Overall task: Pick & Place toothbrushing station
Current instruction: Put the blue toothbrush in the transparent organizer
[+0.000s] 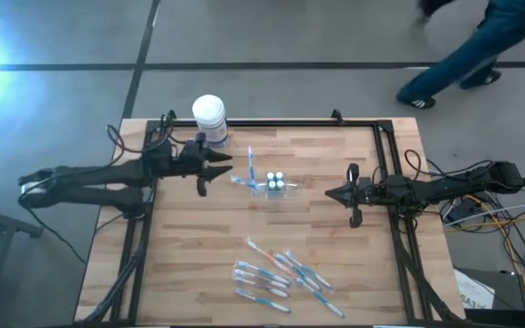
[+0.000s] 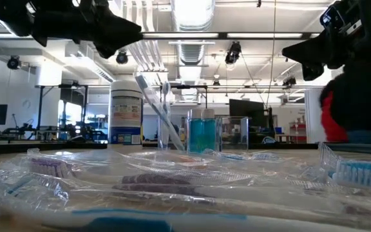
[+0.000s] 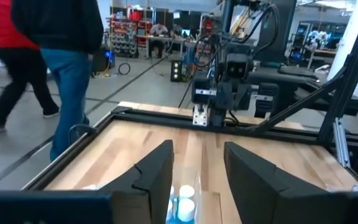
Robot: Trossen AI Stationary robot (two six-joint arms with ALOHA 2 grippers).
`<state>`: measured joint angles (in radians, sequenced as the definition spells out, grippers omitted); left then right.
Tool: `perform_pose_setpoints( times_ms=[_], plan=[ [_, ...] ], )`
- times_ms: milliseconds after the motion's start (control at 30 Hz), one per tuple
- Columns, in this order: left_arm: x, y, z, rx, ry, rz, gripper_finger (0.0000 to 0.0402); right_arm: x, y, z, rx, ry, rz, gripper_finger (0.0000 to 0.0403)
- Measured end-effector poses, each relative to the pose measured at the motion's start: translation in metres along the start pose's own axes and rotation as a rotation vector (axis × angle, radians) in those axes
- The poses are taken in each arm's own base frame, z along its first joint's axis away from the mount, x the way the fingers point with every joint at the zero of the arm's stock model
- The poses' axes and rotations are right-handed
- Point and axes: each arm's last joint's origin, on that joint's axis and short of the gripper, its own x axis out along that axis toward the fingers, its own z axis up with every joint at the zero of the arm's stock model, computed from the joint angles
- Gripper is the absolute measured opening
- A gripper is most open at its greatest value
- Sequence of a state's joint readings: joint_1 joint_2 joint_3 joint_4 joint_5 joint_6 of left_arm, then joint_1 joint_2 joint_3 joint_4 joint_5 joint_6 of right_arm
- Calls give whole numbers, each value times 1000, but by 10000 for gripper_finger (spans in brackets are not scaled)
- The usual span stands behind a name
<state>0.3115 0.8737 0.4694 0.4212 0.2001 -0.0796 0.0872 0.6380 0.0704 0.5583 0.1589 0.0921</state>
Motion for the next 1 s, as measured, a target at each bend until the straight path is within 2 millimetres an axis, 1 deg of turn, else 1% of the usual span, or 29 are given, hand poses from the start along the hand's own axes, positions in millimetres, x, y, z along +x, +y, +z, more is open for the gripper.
perform_pose_setpoints(
  times_ms=[233, 300, 367, 467, 500, 633, 767, 867, 1000],
  plan=[
    [-3, -2, 1, 11, 2, -26, 121, 0, 0, 0, 9, -1, 0, 8],
    [-4, -3, 0, 12, 25, -31, 106, 0, 0, 0, 10, -1, 0, 8],
    [-6, -6, -2, 18, 50, -41, 78, 0, 0, 0, 10, -1, 0, 8],
    [-9, -12, -7, 40, 97, -75, 19, 0, 0, 0, 9, 2, 0, 8],
    [-10, -15, -10, 42, 106, -90, 11, 0, 0, 0, 10, 2, 1, 8],
    [-15, -23, -25, 4, 132, -101, 15, 0, 0, -3, 12, 9, 0, 8],
    [-18, -24, -44, -50, 183, -42, 31, -1, 0, -3, 14, 10, 0, 8],
    [-21, -24, -58, -68, 220, -32, 57, -1, 0, -3, 30, 9, 0, 8],
    [-25, -23, -75, -94, 240, -9, 112, -1, 0, -3, 31, 9, 0, 8]
  ],
)
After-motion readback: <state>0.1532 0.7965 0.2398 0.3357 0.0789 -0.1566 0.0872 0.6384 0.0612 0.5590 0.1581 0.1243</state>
